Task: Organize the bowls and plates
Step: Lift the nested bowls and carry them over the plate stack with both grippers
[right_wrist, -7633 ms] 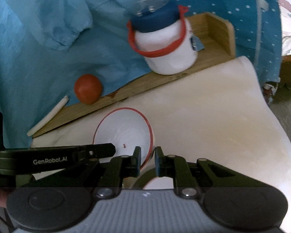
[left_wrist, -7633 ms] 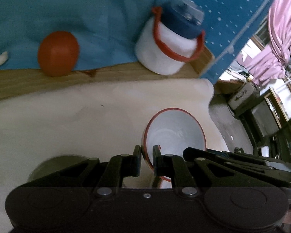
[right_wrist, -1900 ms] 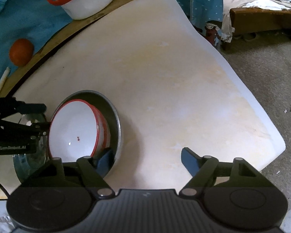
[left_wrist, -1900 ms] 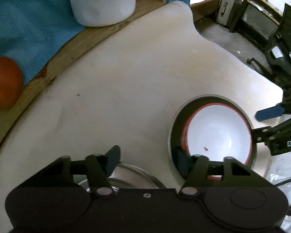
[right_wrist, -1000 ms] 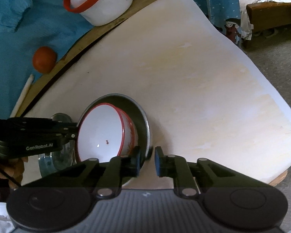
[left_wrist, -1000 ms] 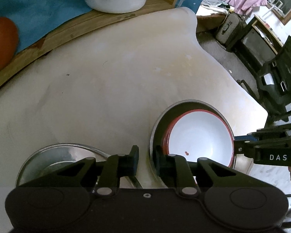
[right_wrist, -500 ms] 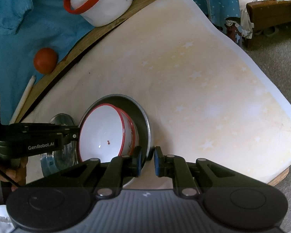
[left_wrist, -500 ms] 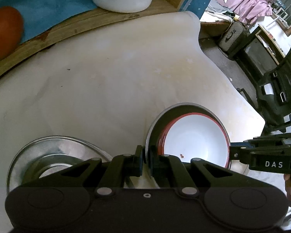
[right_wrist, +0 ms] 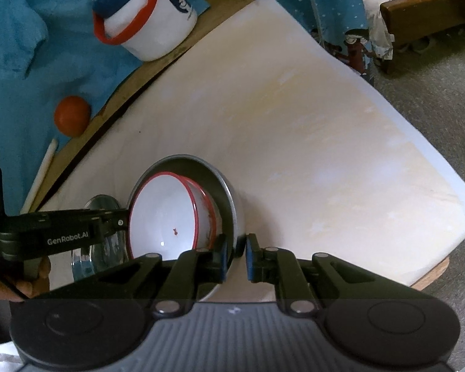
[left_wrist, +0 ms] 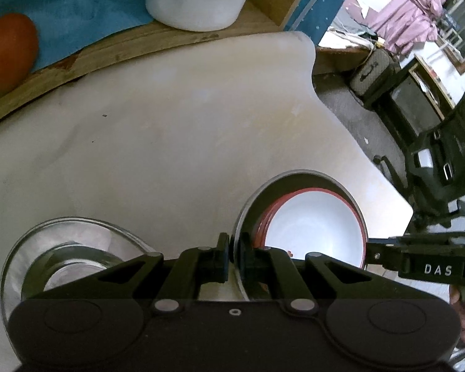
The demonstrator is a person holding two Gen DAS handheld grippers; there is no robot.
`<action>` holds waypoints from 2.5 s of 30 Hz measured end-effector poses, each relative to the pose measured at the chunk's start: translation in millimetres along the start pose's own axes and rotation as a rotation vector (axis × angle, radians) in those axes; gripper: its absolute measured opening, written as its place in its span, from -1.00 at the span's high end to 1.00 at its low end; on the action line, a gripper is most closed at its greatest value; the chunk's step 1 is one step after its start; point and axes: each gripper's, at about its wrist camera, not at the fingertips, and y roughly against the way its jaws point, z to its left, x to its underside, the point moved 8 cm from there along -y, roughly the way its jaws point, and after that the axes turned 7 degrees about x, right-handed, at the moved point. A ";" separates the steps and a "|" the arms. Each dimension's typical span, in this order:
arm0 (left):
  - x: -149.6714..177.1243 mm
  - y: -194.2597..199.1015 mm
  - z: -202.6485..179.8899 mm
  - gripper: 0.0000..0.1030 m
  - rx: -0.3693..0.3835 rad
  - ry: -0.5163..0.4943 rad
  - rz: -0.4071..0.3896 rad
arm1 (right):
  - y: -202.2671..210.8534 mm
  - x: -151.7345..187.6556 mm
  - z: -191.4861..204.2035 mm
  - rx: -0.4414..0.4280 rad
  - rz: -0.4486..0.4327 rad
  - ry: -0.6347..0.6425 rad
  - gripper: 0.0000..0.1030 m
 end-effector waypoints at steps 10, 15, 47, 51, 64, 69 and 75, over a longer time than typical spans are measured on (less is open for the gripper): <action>-5.5 19.6 -0.4 0.89 -0.002 0.057 -0.077 | 14.4 -11.6 3.7 -0.021 -0.038 0.023 0.75; -3.7 36.0 7.5 0.89 -0.024 0.096 -0.120 | 15.1 -18.6 18.9 -0.043 -0.040 0.067 0.76; 49.5 126.6 88.5 0.89 -0.205 0.385 -0.302 | -20.8 -22.3 140.3 -0.188 0.060 0.420 0.76; 56.2 133.9 96.7 0.89 -0.219 0.419 -0.311 | -27.3 -19.3 153.7 -0.199 0.081 0.453 0.76; 76.5 142.2 121.7 0.89 -0.240 0.514 -0.316 | -42.8 -11.6 181.8 -0.208 0.142 0.541 0.76; 80.4 141.2 127.1 0.89 -0.241 0.530 -0.309 | -46.0 -8.0 184.2 -0.206 0.158 0.553 0.76; 82.6 139.8 129.0 0.89 -0.240 0.539 -0.297 | -49.0 -4.7 186.3 -0.200 0.174 0.555 0.76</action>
